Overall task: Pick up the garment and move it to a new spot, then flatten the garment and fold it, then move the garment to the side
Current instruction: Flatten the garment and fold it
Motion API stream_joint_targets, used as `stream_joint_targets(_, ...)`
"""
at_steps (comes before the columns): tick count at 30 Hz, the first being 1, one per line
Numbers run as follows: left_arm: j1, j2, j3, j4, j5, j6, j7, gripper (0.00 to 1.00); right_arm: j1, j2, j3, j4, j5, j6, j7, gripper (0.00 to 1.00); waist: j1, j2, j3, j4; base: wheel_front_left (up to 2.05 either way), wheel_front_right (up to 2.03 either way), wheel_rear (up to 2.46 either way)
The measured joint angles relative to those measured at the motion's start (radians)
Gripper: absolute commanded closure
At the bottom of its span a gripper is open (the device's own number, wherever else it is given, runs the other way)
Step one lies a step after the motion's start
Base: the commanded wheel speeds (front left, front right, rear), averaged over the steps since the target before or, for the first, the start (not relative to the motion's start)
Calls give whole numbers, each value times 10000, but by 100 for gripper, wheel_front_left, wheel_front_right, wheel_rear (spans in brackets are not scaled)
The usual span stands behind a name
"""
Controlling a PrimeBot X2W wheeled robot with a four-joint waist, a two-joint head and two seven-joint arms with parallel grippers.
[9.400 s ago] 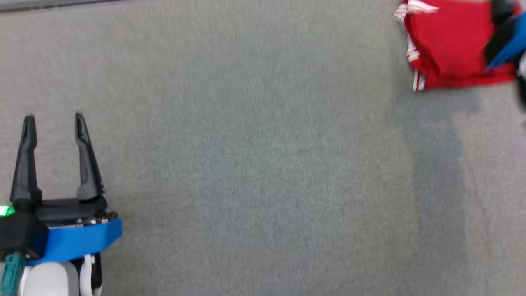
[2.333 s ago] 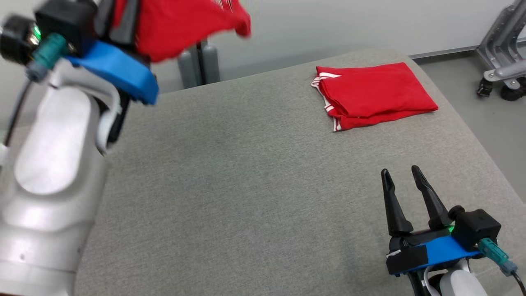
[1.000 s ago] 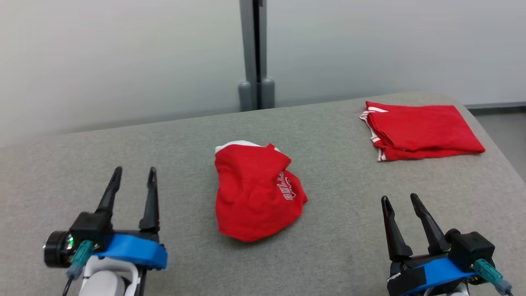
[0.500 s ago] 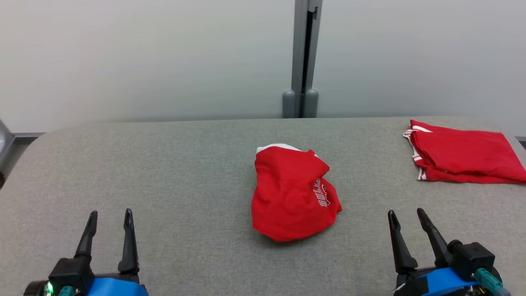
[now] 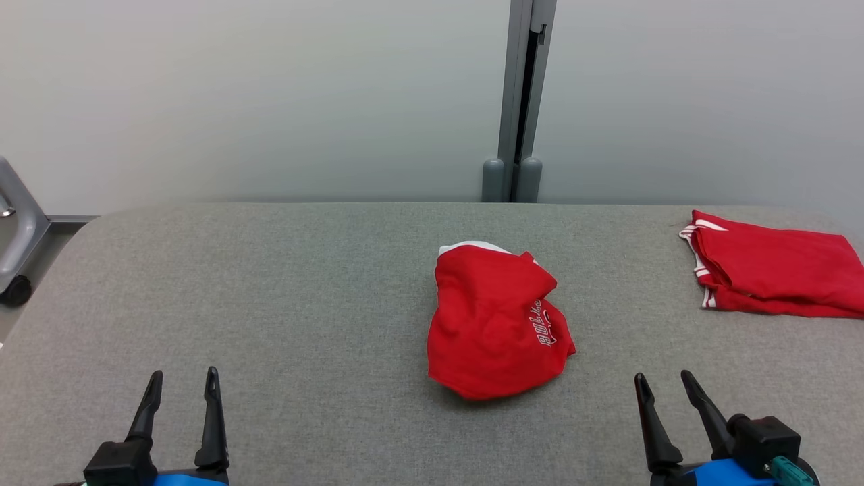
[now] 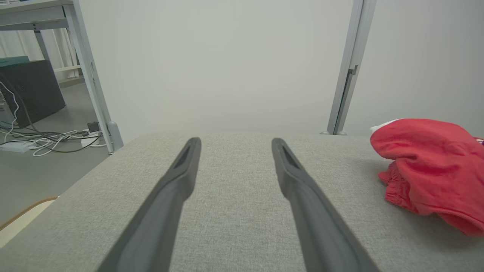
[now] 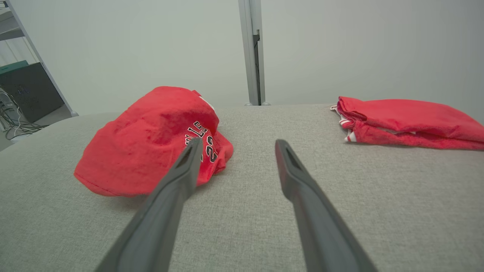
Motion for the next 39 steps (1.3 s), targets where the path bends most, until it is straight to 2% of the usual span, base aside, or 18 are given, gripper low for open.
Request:
stream_joint_targets(30, -14, -280, 395, 150, 470, -332, 0, 0, -62, -2, 29, 309, 146, 0, 0, 0, 0, 1, 55, 34, 0, 0, 0)
stream_joint_targets(34, -70, -345, 378, 159, 502, -393, 0, 0, -937, -4, 79, 506, -257, 0, 0, 0, 0, 2, 173, 156, 0, 0, 0)
stream_joint_targets(39, -291, -405, 301, 180, 610, -466, -2, 0, -2568, -2, 153, 1459, -911, 0, 163, 0, 1, 2, 361, 428, 0, 0, 0)
